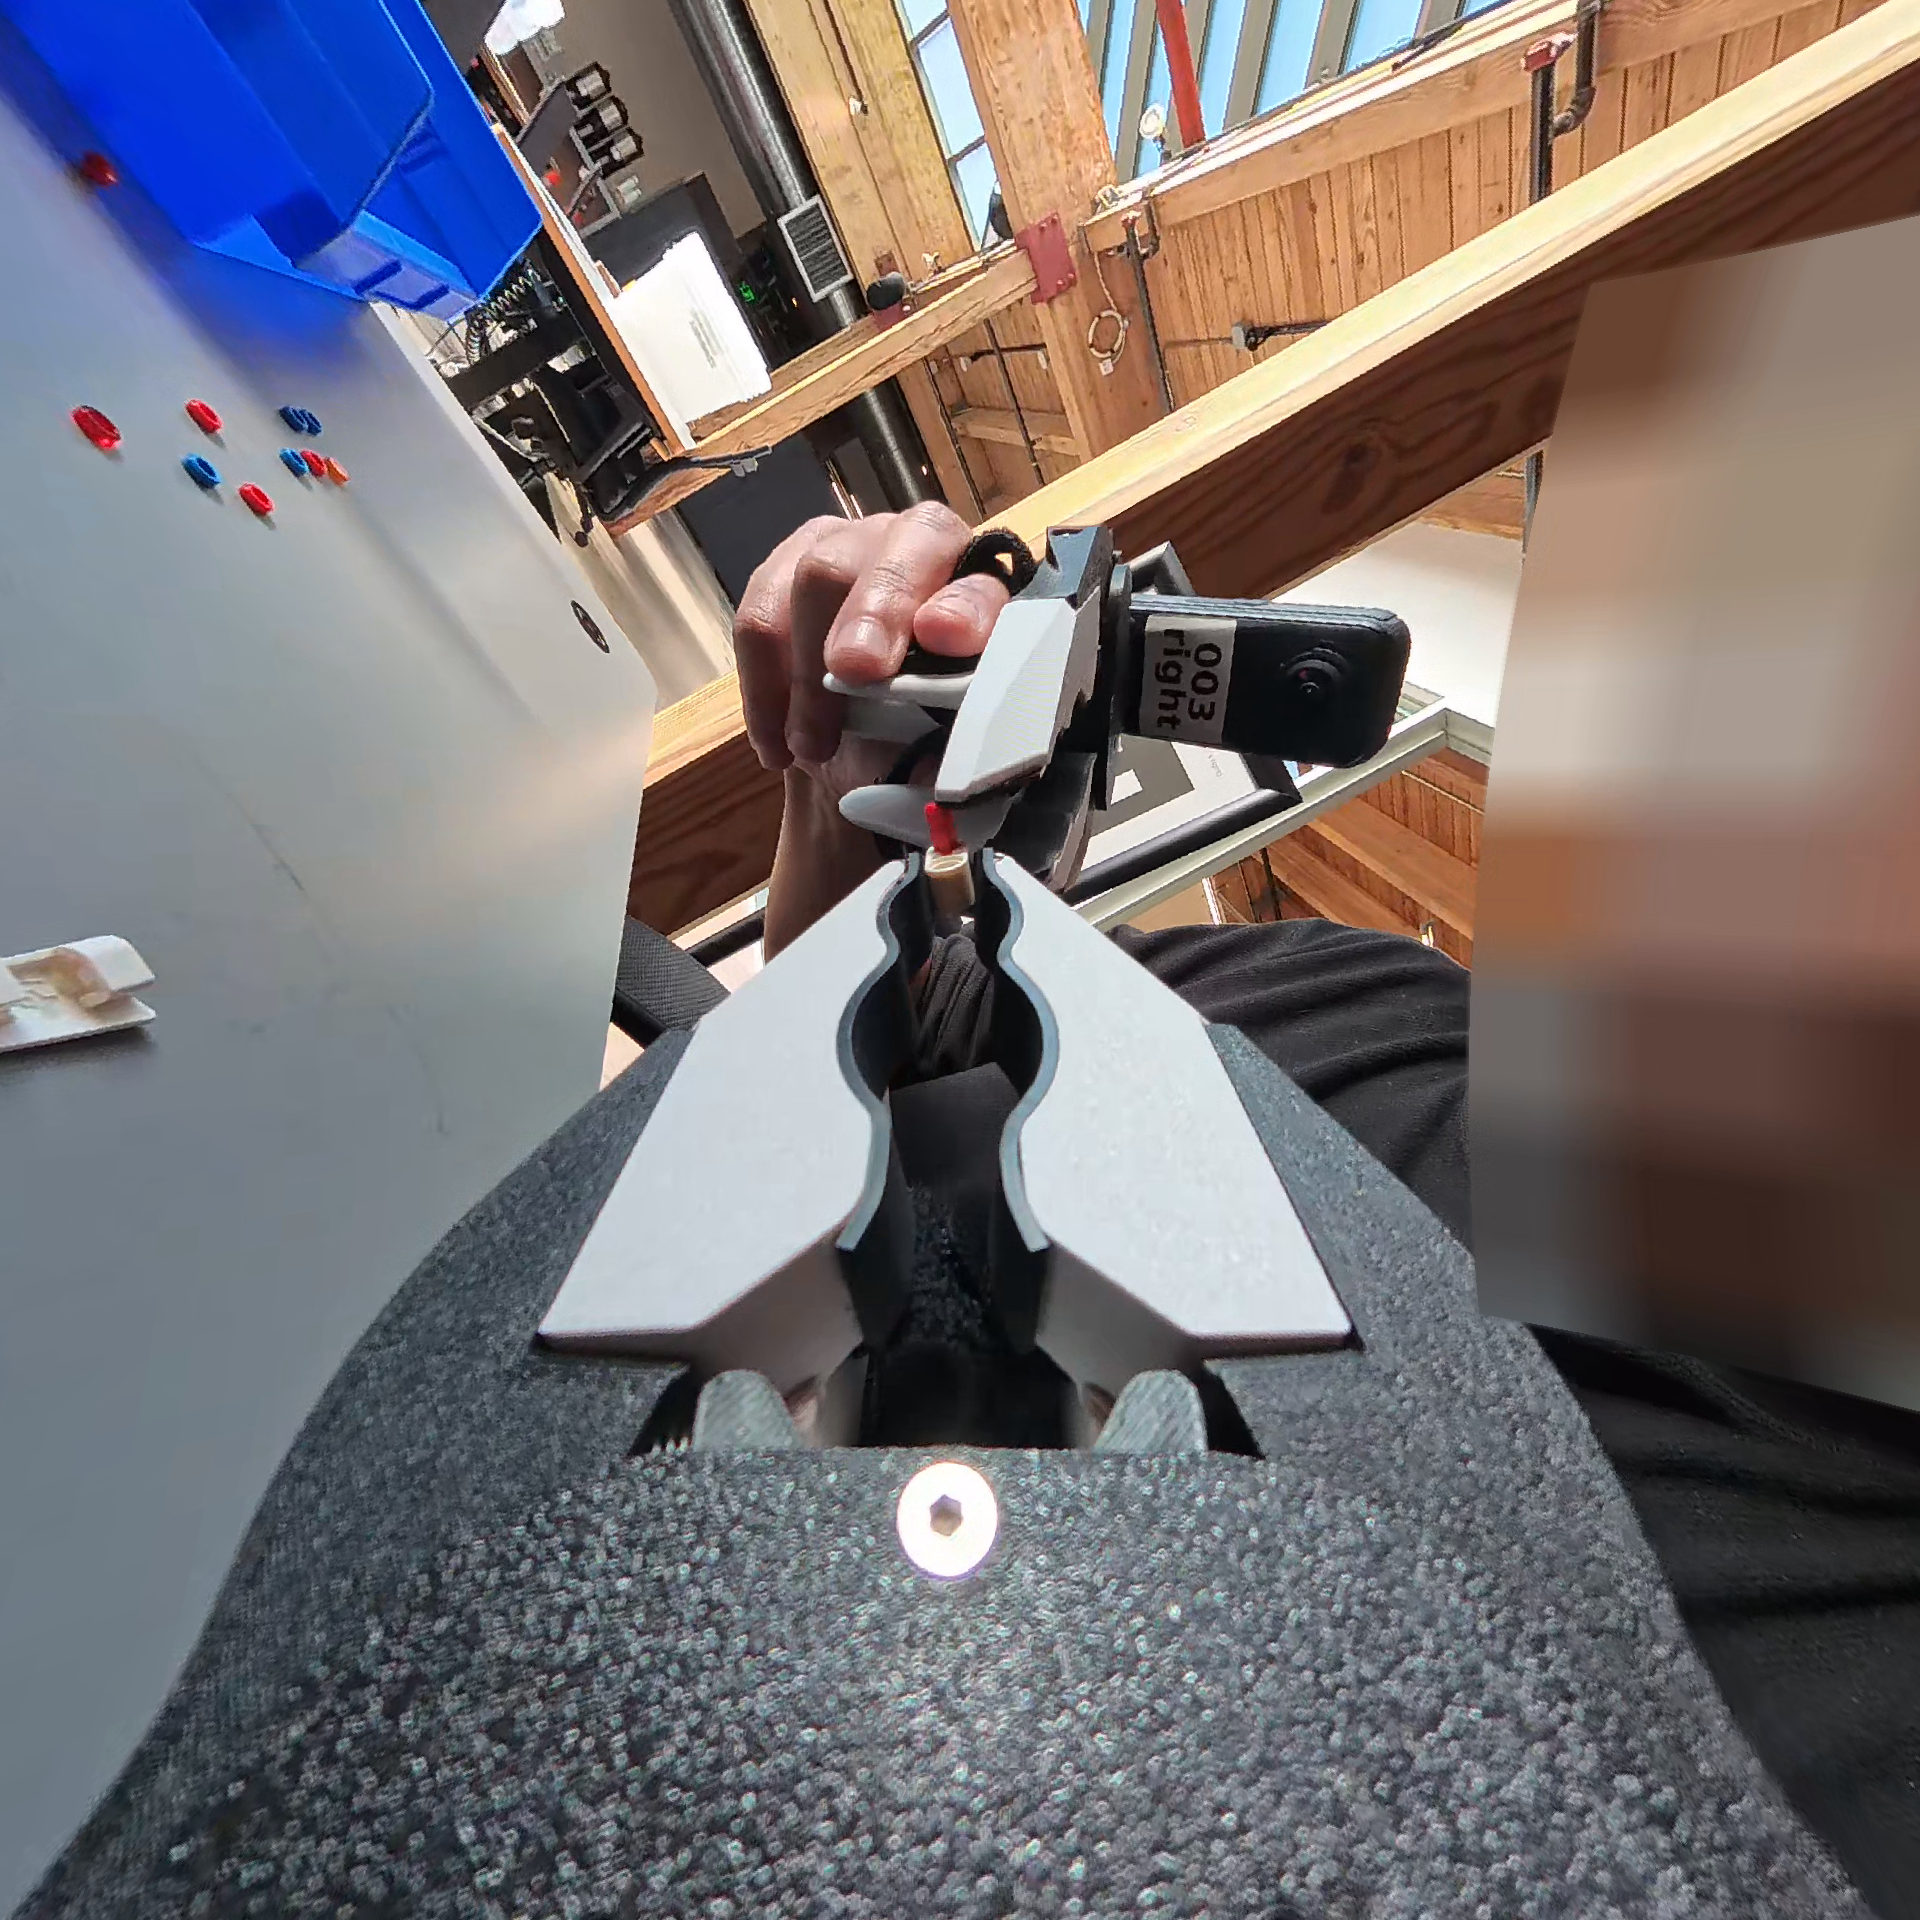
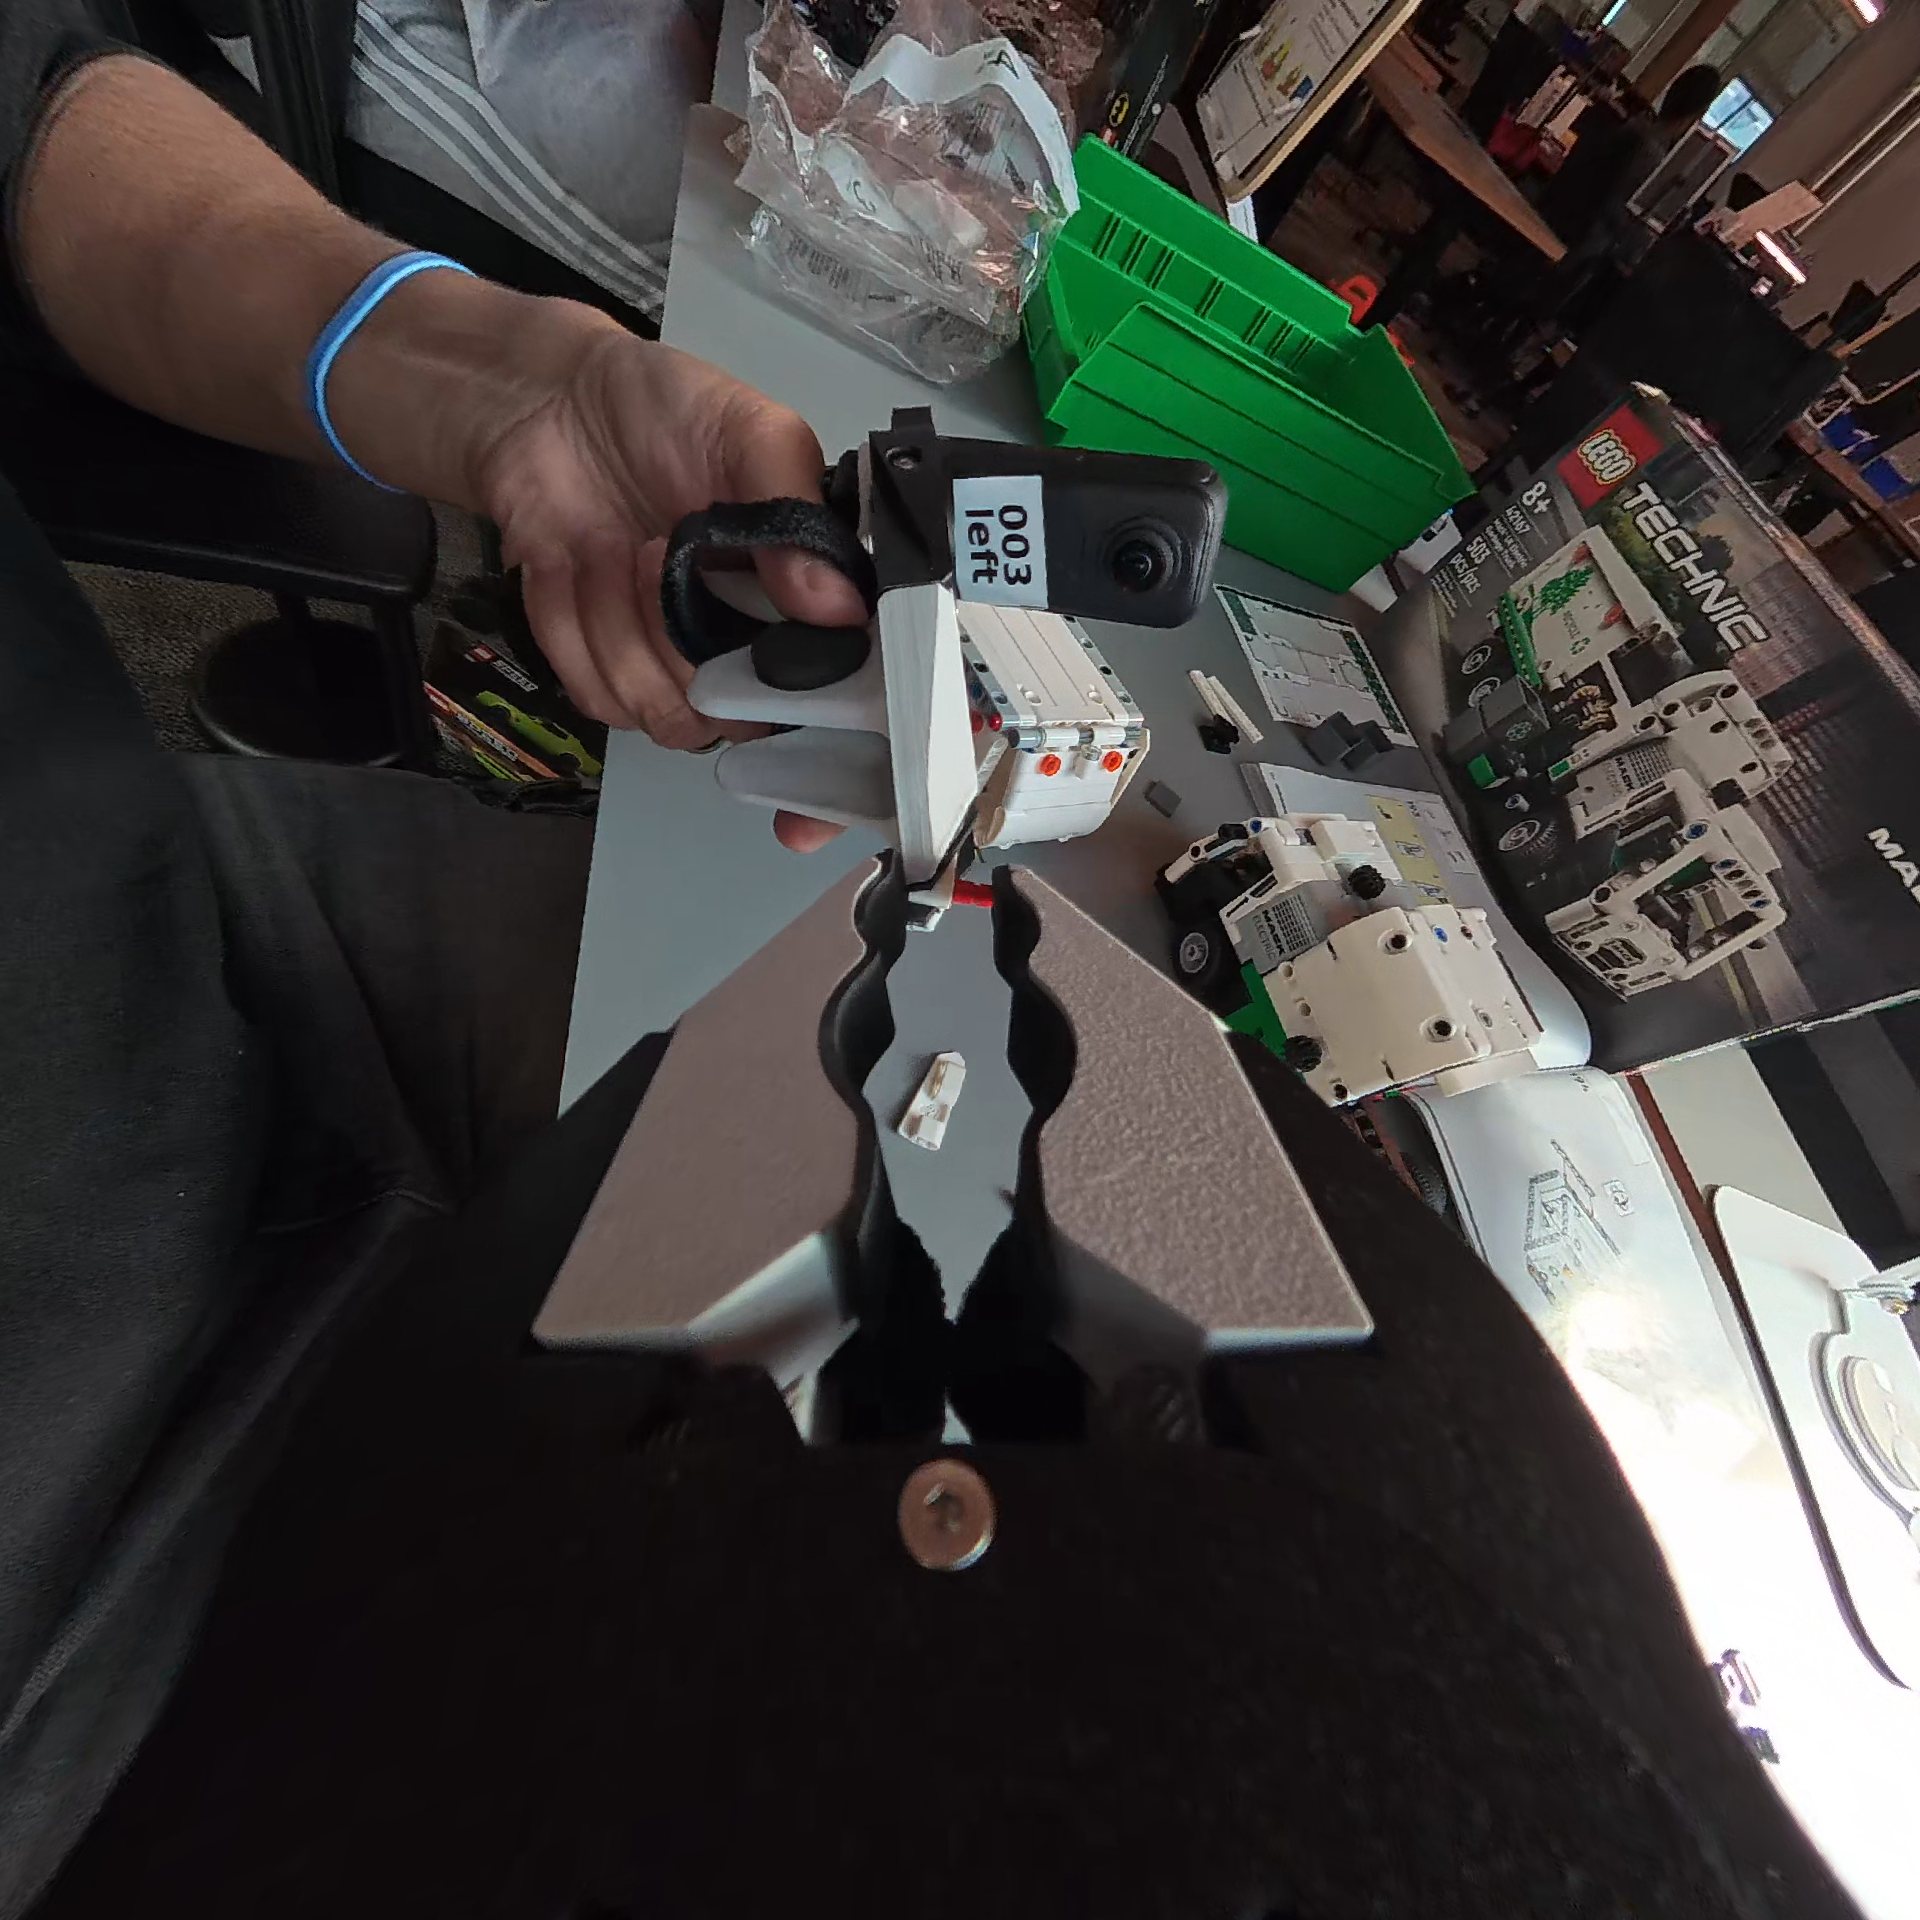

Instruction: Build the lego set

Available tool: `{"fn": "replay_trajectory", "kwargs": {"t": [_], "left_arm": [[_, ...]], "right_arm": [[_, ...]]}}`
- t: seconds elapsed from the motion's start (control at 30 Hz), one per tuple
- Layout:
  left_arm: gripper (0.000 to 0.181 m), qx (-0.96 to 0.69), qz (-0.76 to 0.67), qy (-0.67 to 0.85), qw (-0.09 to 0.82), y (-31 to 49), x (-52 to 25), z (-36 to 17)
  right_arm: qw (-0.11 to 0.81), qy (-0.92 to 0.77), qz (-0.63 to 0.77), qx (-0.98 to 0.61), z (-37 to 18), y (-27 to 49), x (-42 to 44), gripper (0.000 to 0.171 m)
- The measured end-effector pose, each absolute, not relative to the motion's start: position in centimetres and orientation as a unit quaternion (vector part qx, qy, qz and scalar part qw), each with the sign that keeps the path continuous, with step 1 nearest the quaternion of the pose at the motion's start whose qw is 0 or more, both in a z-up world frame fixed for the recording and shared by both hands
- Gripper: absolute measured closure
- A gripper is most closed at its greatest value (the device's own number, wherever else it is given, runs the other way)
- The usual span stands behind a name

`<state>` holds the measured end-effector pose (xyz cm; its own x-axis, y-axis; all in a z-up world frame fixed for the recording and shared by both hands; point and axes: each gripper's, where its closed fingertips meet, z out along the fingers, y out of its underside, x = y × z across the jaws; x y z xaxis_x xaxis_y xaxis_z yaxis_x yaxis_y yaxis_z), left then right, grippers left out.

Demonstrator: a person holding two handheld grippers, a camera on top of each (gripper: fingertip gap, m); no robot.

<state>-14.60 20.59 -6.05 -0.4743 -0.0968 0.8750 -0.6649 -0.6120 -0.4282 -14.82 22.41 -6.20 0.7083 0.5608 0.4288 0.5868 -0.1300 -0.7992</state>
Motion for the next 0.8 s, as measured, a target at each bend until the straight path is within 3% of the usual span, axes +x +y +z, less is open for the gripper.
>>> {"fn": "replay_trajectory", "kwargs": {"t": [0.13,0.47,0.7,0.8], "left_arm": [[0.175,0.474,0.747,-0.427,0.185,20.2,-15.1,-6.3],[0.176,0.525,0.718,-0.453,0.065,22.6,-14.4,-8.1],[0.176,0.532,0.691,-0.457,-0.176,29.4,-15.4,-5.2],[0.175,0.538,0.711,-0.426,-0.155,31.0,-15.9,-4.0]], "right_arm": [[0.545,-0.393,-0.008,-0.741,-6.4,22.1,-15.3,0.156],[0.555,-0.359,-0.006,-0.75,-8.0,24.3,-14.3,0.146],[0.574,-0.283,0.062,-0.766,-8.8,27.1,-11.4,0.148],[0.599,-0.26,0.099,-0.751,-8.1,28.7,-11.4,0.147]]}}
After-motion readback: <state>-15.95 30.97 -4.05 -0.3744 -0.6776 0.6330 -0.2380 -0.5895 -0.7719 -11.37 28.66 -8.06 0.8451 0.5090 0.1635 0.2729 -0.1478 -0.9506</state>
